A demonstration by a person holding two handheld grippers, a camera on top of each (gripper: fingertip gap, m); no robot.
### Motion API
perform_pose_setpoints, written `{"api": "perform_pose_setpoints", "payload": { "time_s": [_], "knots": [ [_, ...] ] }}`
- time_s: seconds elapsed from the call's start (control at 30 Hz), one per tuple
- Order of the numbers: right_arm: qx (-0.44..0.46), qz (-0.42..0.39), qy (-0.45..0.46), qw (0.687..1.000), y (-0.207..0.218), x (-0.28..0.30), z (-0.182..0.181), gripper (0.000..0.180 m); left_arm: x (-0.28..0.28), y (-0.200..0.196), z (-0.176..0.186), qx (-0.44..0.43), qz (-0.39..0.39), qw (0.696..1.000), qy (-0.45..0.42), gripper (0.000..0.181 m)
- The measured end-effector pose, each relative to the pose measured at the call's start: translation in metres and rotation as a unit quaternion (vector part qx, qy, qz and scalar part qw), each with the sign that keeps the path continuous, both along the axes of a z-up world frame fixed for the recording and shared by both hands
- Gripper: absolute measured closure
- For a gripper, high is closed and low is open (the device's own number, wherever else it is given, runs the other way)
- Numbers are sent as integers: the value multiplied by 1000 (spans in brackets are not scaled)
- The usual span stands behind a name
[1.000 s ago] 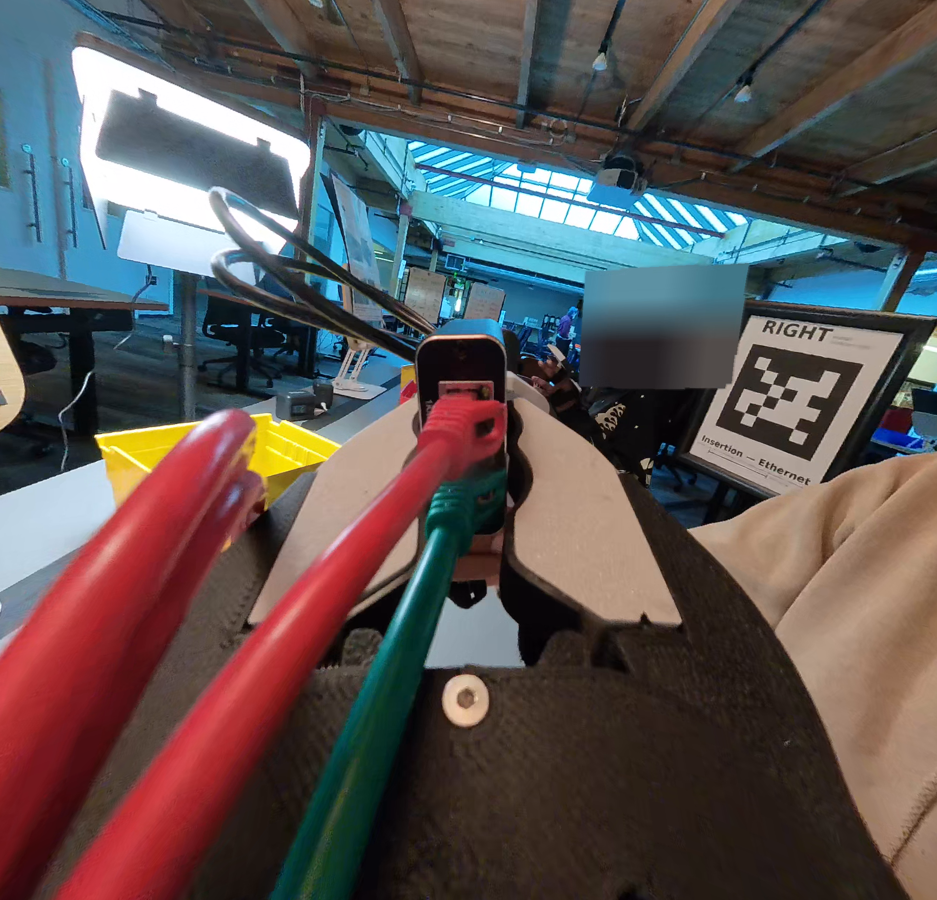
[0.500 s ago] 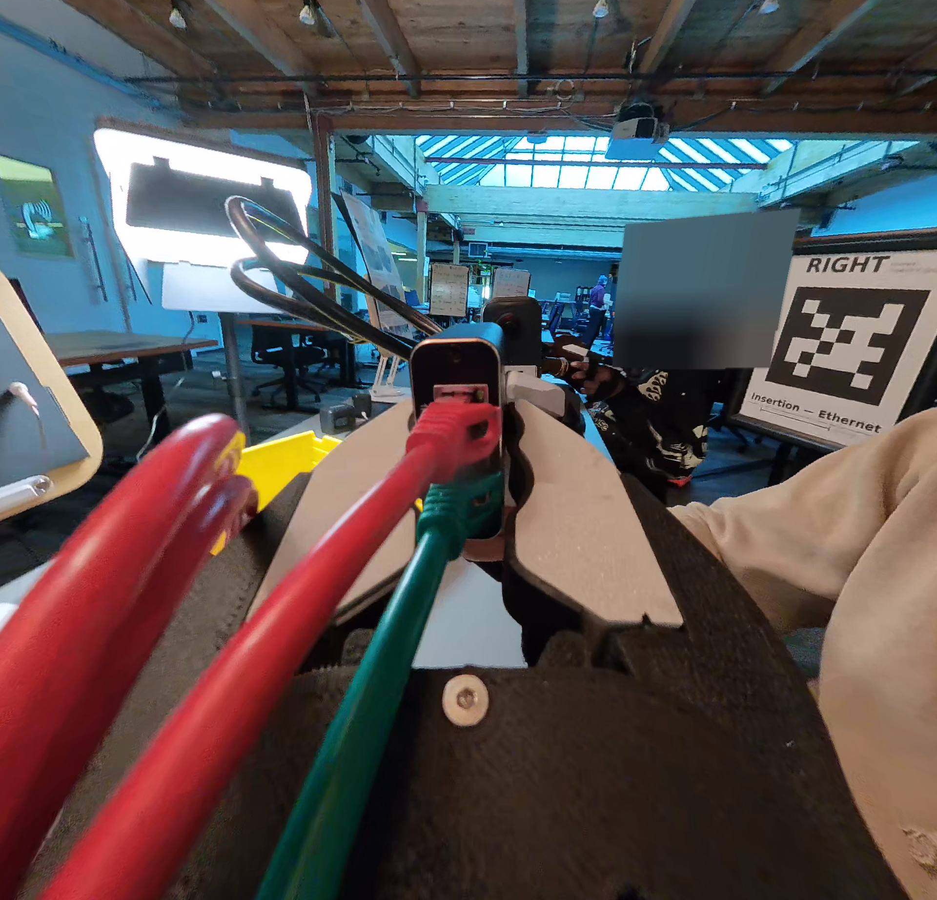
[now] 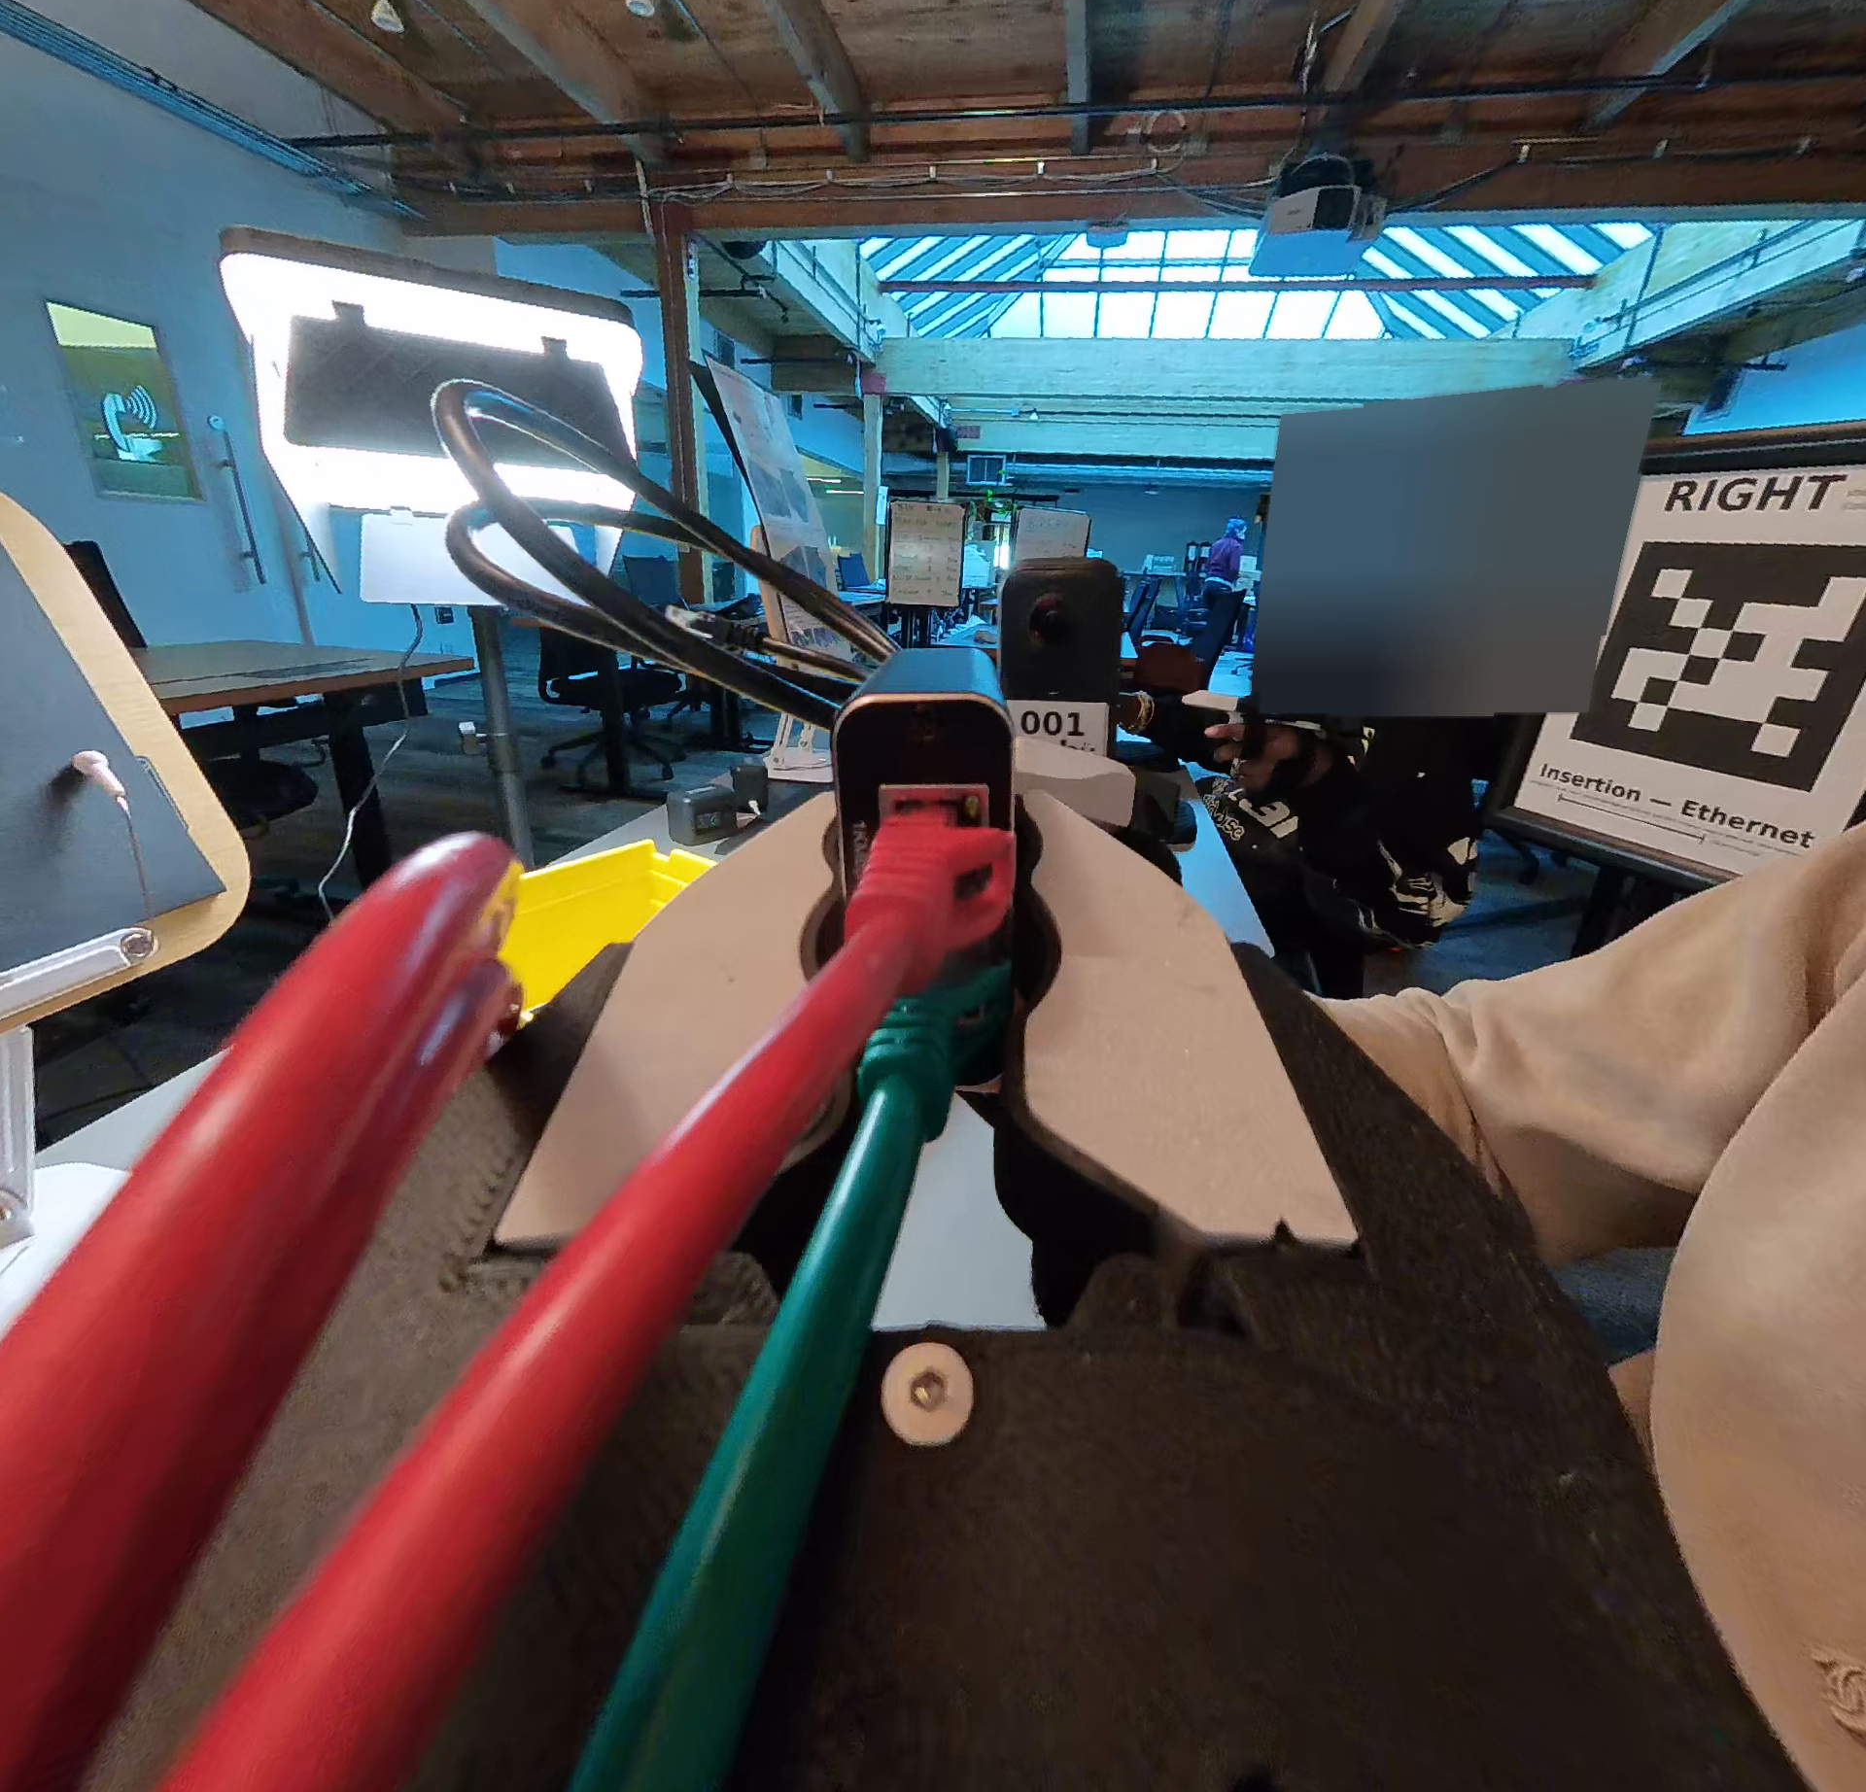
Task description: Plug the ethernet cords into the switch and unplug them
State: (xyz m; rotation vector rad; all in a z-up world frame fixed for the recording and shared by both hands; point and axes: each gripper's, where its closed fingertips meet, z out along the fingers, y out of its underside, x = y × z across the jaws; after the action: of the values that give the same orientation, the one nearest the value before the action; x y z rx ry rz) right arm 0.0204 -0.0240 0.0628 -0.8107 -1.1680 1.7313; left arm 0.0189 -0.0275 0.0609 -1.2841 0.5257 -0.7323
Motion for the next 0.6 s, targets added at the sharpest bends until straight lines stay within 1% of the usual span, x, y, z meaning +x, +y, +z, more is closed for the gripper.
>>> {"api": "perform_pose_setpoints", "payload": {
  "time_s": [0.07,0.23,0.33,0.4,0.43,0.47,0.5,0.53,0.57,0.6],
  "knots": [
    [14,-31,0,999,5,-2,-3,164,-1,3,-3,-5,10,1000,2,154],
    [22,-75,11,997,9,-2,-1,164,-2,7,-3,9,29,999,-23,153],
    [29,-94,16,995,12,-2,-1,163,-3,8,-2,27,45,998,-16,153],
    [36,-103,26,994,12,-2,-1,163,-4,7,-1,46,60,997,4,153],
    [21,-140,37,989,23,1,3,167,-6,3,3,65,64,996,7,153],
    [12,-183,55,982,48,12,8,168,-12,-8,16,99,58,993,-12,154],
    [-18,-154,58,986,61,24,13,168,-19,-20,30,115,49,991,-38,153],
    [-2,-137,44,990,61,29,14,167,-25,-25,39,112,50,992,-38,153],
    [53,-148,34,987,50,28,14,167,-30,-24,40,98,63,993,-15,153],
    [84,-134,9,987,36,22,12,167,-32,-19,36,79,75,994,15,154]
  ]
}}
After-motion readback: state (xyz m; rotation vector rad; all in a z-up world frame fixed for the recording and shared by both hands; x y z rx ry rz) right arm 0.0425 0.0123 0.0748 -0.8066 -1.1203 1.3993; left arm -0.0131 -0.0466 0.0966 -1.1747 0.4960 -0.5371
